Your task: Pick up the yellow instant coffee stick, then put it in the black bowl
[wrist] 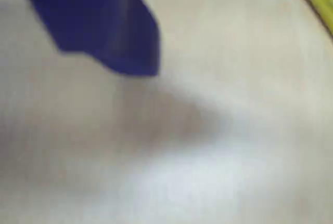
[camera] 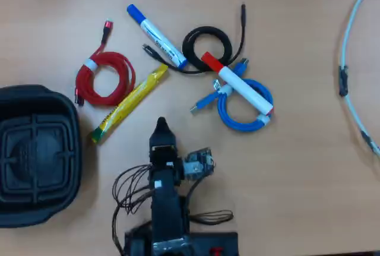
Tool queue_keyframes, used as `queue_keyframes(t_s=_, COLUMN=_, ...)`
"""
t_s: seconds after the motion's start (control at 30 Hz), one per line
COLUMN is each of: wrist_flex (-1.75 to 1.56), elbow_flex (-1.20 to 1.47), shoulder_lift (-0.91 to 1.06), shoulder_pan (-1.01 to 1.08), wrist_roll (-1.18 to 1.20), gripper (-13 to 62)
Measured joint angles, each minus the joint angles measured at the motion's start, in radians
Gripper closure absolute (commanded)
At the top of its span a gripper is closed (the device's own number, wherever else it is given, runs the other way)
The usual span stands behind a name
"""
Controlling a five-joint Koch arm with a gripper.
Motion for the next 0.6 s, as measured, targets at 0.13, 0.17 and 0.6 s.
queue_keyframes(t_s=0.13, wrist_flex=0.095, elbow_flex=-0.216, shoulder_lift=-0.123, shoulder_pan=-0.031, wrist_roll=-0.037, gripper=-8.1)
queue_keyframes(t_s=0.17, wrist_flex=0.115, elbow_flex=-0.276, shoulder_lift=-0.179, shoulder_pan=-0.043, wrist_roll=-0.052, gripper=-8.1)
queue_keyframes(t_s=0.6, wrist_flex=0.534, elbow_flex=-1.032, shoulder_lift=-0.755, shoulder_pan=-0.118, wrist_roll=-0.075, gripper=-8.1)
